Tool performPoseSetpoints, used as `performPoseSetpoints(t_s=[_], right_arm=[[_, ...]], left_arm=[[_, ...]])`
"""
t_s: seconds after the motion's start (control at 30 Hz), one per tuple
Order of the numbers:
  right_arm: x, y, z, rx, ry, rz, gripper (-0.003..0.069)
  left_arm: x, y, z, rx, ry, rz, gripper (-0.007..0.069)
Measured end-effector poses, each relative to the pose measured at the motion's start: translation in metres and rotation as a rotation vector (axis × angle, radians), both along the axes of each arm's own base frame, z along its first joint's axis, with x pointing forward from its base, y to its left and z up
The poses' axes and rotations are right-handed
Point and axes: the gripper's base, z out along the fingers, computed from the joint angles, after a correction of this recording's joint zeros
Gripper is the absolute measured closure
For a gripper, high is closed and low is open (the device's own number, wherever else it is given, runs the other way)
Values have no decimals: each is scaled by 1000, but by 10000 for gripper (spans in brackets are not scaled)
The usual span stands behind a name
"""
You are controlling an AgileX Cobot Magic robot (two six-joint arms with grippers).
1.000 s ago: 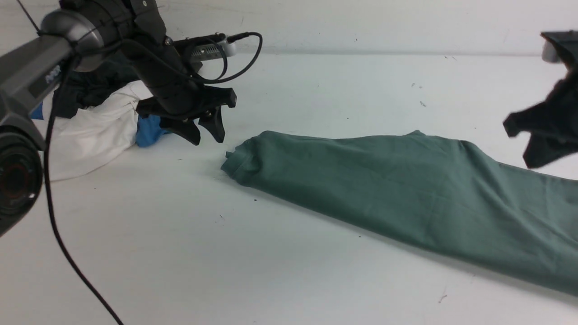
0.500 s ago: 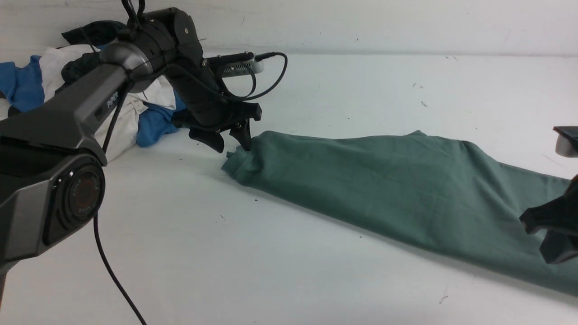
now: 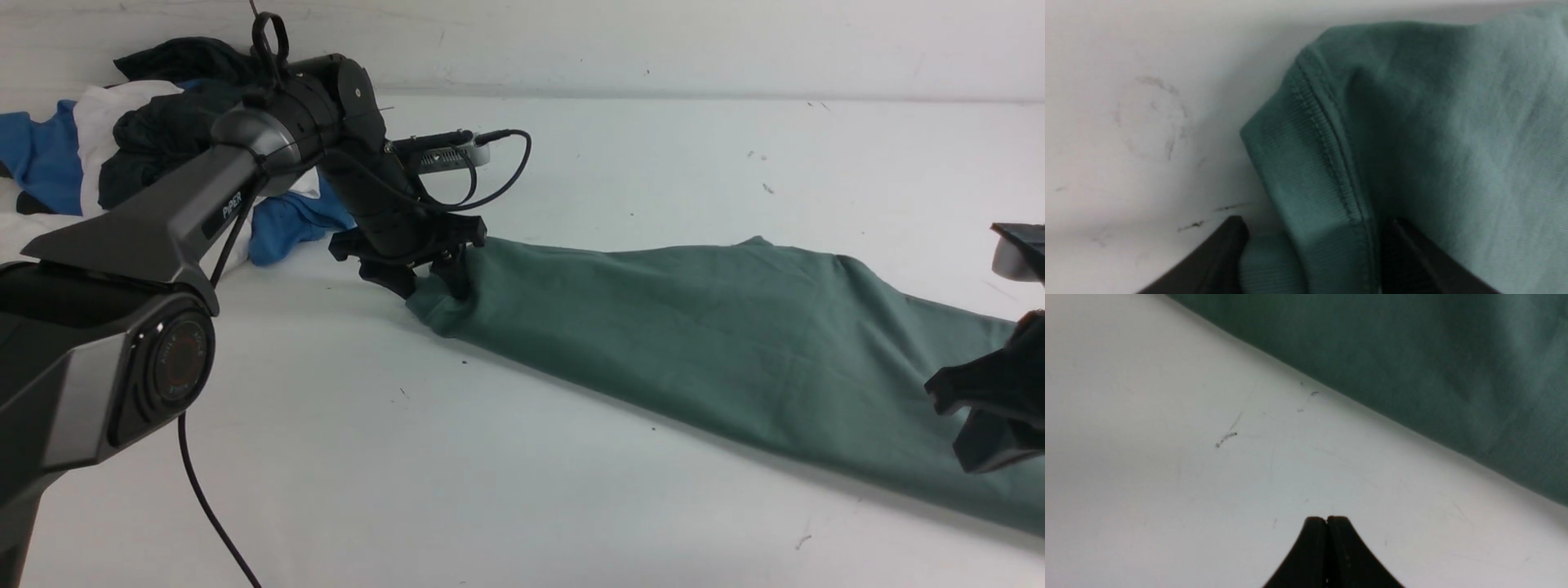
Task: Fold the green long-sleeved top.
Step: Hold the left edge of the fabric with your left arm
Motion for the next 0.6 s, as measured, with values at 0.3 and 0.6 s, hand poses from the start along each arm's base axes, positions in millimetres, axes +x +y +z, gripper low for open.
performPoseSetpoints(t_s=[0.3, 0.6], right_arm=[[3, 0, 1, -4, -41, 24, 673], [3, -1, 1, -23, -55, 92, 673]], left_arm=[[1, 0, -2, -20, 10, 7, 537], [-16, 51, 74, -1, -90, 85, 545]])
